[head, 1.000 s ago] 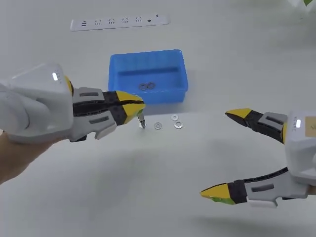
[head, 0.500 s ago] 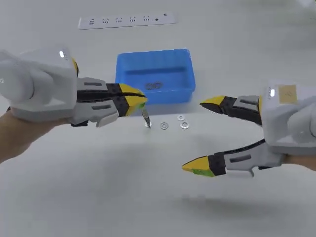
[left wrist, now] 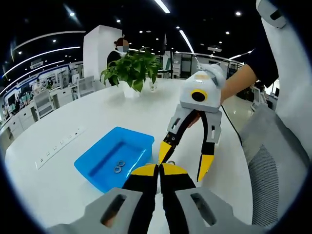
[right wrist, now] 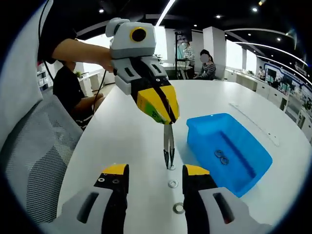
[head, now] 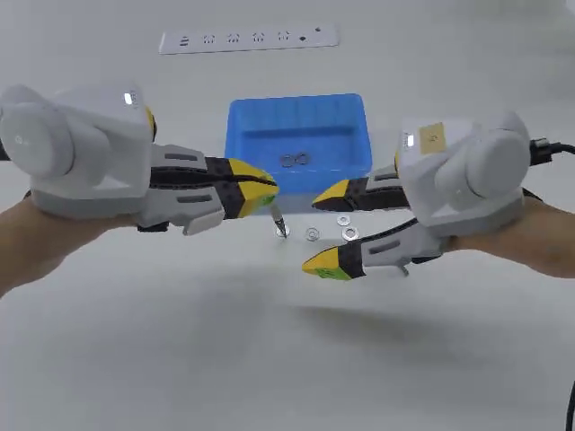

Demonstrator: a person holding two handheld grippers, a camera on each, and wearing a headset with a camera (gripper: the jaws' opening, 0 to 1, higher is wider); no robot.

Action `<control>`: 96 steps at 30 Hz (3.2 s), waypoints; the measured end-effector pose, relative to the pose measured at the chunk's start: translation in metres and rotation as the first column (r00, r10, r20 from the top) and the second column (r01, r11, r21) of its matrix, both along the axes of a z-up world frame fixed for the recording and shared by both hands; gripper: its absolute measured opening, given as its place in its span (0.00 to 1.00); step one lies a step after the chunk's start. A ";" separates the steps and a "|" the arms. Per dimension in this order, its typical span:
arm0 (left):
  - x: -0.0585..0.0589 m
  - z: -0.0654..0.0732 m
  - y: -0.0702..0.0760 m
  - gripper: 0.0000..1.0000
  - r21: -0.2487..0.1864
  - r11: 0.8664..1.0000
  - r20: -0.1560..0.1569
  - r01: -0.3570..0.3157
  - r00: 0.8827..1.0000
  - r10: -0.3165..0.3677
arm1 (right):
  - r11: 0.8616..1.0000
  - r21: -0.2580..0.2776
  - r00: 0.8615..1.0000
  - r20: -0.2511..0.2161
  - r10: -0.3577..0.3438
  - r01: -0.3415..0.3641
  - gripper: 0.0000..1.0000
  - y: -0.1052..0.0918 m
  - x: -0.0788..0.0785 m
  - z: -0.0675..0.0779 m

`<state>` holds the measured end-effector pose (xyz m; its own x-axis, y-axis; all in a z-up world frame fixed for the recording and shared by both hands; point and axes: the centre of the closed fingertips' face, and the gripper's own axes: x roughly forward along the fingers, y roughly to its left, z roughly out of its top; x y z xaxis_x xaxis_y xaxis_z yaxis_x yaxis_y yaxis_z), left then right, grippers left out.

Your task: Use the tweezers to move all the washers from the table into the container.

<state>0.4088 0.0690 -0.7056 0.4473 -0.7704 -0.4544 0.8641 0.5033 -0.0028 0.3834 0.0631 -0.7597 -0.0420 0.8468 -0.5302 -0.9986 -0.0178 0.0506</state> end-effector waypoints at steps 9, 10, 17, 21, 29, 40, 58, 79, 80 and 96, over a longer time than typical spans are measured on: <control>0.000 0.000 -0.003 0.05 0.000 1.000 0.003 0.010 1.000 -0.010 | 0.998 0.006 0.998 -0.019 0.058 -0.058 0.37 0.022 0.008 -0.007; -0.001 0.000 -0.004 0.05 0.000 1.000 0.002 0.013 1.000 -0.013 | 0.998 0.008 0.998 -0.021 0.064 -0.064 0.35 0.024 0.008 -0.007; -0.002 0.000 -0.008 0.05 -0.007 1.000 -0.009 0.029 1.000 -0.029 | 0.989 -0.002 0.989 -0.002 0.147 -0.147 0.25 0.029 0.011 -0.009; -0.001 0.000 -0.008 0.05 -0.006 1.000 -0.011 0.029 1.000 -0.029 | 0.983 -0.004 0.983 0.020 0.182 -0.182 0.18 0.030 0.009 -0.009; 0.000 -0.001 -0.009 0.05 -0.012 1.000 -0.016 0.029 0.999 -0.029 | 0.981 -0.012 0.980 0.031 0.196 -0.195 0.11 0.029 0.014 -0.010; -0.002 -0.001 -0.010 0.06 0.002 1.000 -0.012 0.008 1.000 -0.008 | 0.980 -0.023 0.975 0.094 0.200 -0.199 0.09 0.028 0.012 -0.010; -0.034 0.013 0.008 0.37 -0.056 0.994 -0.046 -0.092 0.995 0.090 | 0.985 -0.016 0.982 0.078 0.173 -0.172 0.10 0.023 0.002 0.009; -0.074 0.028 0.042 0.88 -0.174 0.957 -0.056 -0.232 0.972 0.226 | 0.996 0.042 0.987 0.144 0.077 -0.084 0.10 -0.004 0.012 0.083; -0.074 0.027 0.043 0.89 -0.179 0.954 -0.056 -0.241 0.970 0.235 | 0.996 0.048 0.987 0.146 0.068 -0.075 0.10 -0.003 0.017 0.086; -0.081 0.019 0.046 0.99 -0.166 0.944 -0.078 -0.284 0.958 0.274 | 0.996 0.084 0.985 0.165 -0.047 0.033 0.10 0.024 0.113 0.081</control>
